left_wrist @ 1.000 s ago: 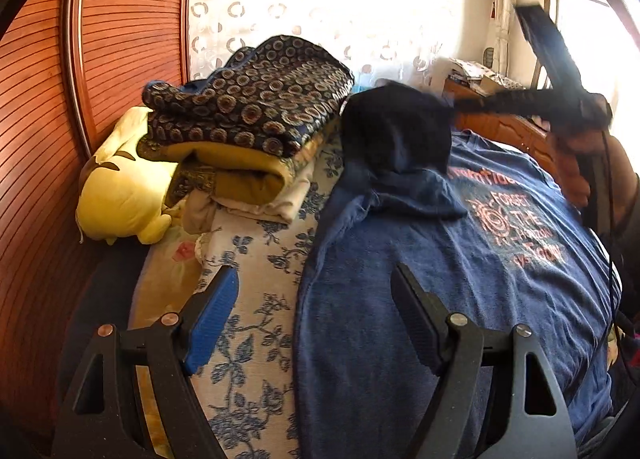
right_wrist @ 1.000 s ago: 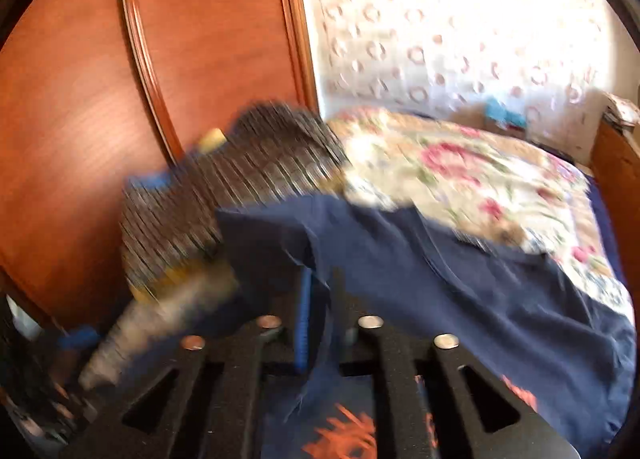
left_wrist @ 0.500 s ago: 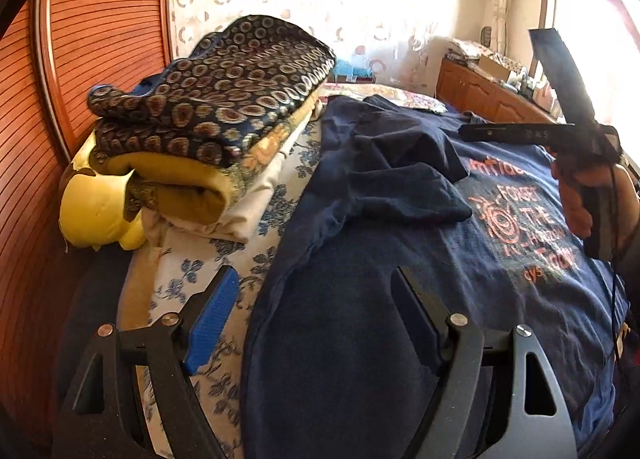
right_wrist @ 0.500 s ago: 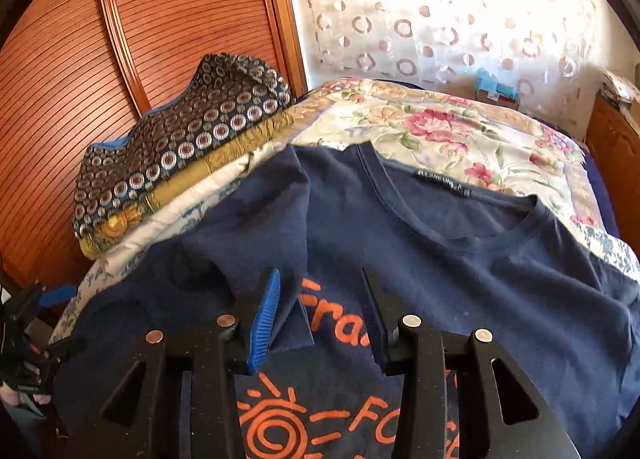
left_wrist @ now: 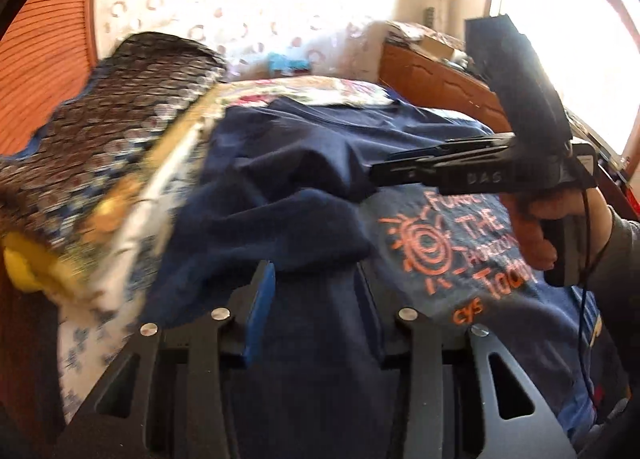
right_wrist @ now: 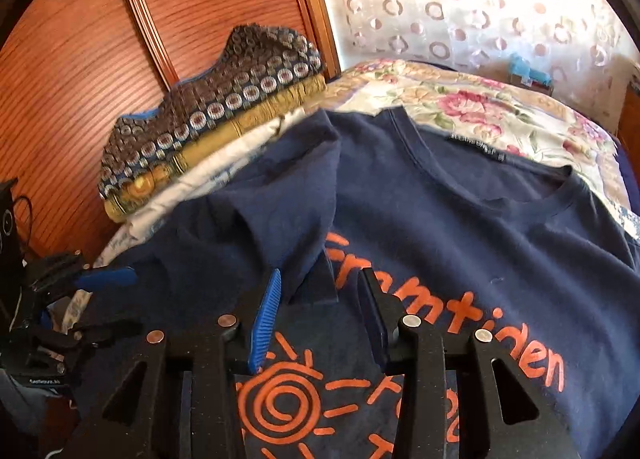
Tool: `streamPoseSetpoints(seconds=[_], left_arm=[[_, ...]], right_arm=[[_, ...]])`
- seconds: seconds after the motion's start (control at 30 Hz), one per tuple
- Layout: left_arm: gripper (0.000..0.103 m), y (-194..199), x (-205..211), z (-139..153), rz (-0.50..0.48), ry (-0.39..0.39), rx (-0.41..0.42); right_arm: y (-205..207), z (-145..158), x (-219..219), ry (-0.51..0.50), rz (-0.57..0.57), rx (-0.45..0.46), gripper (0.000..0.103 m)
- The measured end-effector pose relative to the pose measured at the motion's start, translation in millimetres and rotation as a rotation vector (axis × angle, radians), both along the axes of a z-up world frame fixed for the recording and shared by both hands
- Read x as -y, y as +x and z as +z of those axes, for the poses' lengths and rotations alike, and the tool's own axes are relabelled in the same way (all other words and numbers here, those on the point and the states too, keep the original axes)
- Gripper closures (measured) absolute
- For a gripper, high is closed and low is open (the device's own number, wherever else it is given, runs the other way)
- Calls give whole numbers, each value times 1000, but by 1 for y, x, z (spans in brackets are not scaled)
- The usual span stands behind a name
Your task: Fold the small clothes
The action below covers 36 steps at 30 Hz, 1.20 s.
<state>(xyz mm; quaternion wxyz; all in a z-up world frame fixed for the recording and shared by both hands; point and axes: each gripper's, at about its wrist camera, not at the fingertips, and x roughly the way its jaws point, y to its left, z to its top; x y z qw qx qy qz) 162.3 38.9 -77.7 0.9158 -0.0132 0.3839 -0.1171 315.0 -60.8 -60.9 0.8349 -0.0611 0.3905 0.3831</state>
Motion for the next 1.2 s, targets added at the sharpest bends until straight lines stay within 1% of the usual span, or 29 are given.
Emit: streamPoseSetpoints(seconds=[0.07,0.1,0.17,0.2,0.23,0.27,0.3,0.37,0.4,0.43,0.5,0.57,0.63,0.7,0.73,0.8,0.87,0.9,0.97,1.0,1.07,1.13,1.17,1.2], left_arm=[[61,9,11,-3,-25,5,-18],[61,12,17,-4,-41,7,-25],[61,21,29,-8,-64,24,-44],[65,25,35,-11,-70,42,-53],[72,29,40,-13,-72,56,-59],[76,32,43,-15,-66,80,-67],[83,35,46,-17,-55,107,-73],[88,36,48,-17,-61,132,-69],[96,34,48,-16,-62,137,-63],[97,32,46,-13,-59,144,-54],[98,23,40,-5,-65,136,-35],[98,10,35,9,-73,115,-5],[98,-6,28,26,-71,86,32],[98,-17,23,37,-70,62,50],[98,-22,22,40,-70,67,54],[98,-27,20,40,-72,77,33],[97,-32,17,37,-79,71,20],[96,-32,16,34,-73,80,18],[90,-29,13,29,-58,97,16],[83,-31,11,28,-55,94,18],[76,-31,8,26,-49,74,16],[53,-30,6,24,-38,70,23],[48,-31,5,24,-31,69,34],[36,-31,3,24,-17,70,35]], right_arm=[[4,-3,4,-3,-9,0,61],[5,-3,6,2,-19,0,63],[10,-4,12,24,-38,-16,76],[14,-6,15,38,-44,-32,81],[16,-7,16,42,-48,-41,89],[18,-9,17,36,-57,-39,90],[18,-9,17,29,-72,-32,90],[18,-10,20,35,-88,-31,90],[18,-10,22,39,-91,-31,90],[17,-10,24,39,-92,-26,90],[11,-11,25,33,-82,-15,90],[6,-11,28,27,-72,-1,90],[-1,-6,29,29,-61,9,90],[-6,-3,28,31,-61,22,90],[-8,-2,29,34,-60,28,90],[-10,0,31,38,-65,34,87],[-12,1,32,31,-76,44,86],[-13,2,34,28,-80,47,86],[-15,4,37,23,-88,54,83],[-17,5,40,19,-91,60,82],[-20,7,46,8,-100,74,81],[-23,11,50,0,-105,82,81],[-24,13,54,-4,-109,87,79],[-26,15,58,-8,-112,93,78]])
